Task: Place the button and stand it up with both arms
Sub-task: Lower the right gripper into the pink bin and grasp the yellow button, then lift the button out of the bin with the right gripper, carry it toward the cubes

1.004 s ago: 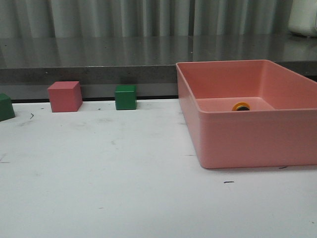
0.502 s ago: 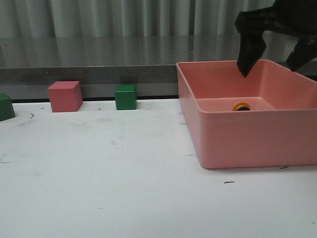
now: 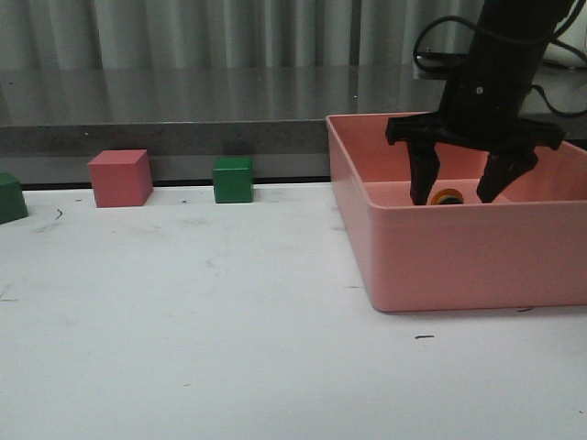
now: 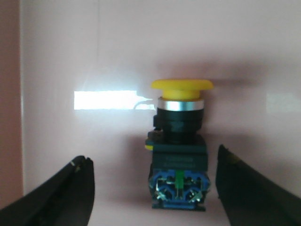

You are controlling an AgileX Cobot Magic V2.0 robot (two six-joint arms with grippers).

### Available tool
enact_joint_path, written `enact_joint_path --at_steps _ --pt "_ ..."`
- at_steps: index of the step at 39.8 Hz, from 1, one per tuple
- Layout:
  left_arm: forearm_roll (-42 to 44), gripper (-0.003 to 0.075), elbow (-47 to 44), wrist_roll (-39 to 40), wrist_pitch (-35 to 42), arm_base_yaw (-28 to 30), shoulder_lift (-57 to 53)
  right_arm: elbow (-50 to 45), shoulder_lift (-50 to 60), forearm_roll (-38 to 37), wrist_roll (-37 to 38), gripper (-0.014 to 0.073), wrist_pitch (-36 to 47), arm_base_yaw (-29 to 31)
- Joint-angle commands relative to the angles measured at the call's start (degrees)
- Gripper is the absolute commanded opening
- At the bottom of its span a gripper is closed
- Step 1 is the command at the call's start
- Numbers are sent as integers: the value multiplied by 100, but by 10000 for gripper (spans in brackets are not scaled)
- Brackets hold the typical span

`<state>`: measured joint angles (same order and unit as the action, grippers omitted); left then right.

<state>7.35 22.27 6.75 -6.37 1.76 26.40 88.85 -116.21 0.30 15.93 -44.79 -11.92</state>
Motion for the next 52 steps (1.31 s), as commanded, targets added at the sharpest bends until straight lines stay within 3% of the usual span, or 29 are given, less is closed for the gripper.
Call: enact_joint_path --at_steps 1,11,22,44,52 --pt "-42 670 204 1 467 15 69 244 121 -30 161 547 124 139" --pt "-42 670 204 1 467 15 69 244 -141 -30 161 542 144 149" --pt "-42 670 204 1 467 15 69 238 -136 -30 161 317 148 149" --pt "-42 670 204 1 456 15 69 244 970 -30 161 318 -70 127" --pt "-42 670 204 1 456 15 69 244 1704 -30 78 318 -276 -237"
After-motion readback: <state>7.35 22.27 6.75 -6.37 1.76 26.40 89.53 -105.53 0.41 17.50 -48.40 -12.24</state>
